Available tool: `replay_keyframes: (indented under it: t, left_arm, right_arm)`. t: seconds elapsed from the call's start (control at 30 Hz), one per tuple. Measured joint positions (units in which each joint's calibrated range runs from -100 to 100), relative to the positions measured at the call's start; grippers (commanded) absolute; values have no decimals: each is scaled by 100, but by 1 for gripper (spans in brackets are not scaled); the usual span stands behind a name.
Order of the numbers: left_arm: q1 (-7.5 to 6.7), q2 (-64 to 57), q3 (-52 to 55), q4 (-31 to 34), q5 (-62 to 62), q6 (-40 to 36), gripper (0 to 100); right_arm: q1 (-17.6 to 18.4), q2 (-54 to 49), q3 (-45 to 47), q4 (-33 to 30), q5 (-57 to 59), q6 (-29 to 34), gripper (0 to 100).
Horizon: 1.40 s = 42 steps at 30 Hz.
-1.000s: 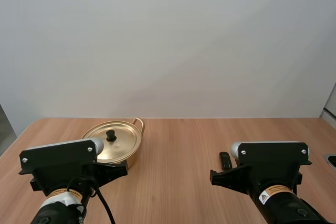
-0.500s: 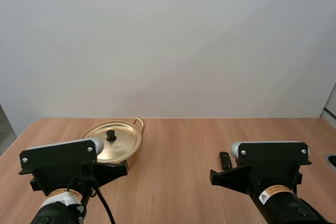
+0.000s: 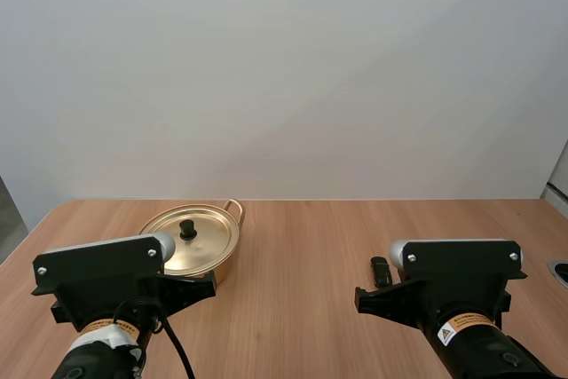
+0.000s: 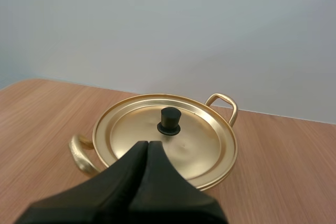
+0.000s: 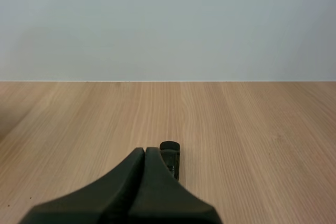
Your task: Open the pot, put the car inside, and close it
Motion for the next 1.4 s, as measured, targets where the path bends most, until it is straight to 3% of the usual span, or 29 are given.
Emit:
replay_keyframes:
  t: [0.23,0.47,0.73,1.0,1.2,1.4]
  left_arm:
    - [0,0,0,0,-35,0,0]
    - [0,0,0,0,-1530,0,0]
    - [0,0,-619,0,-3670,99,0]
    - [0,1,-1313,0,-5703,1065,0]
    - [0,0,-1632,0,-5835,1111,0]
    - [0,391,-2791,0,-4435,670,0]
  right_arm:
    - [0,0,0,11,-12,0,0]
    - [0,0,0,-179,-62,-11,0]
    - [0,0,-498,-484,-1878,-11,0]
    - [24,0,-1614,-248,-3452,154,0]
    - [24,0,-2156,-92,-2847,37,0]
    - [24,0,-2210,16,-1220,-532,0]
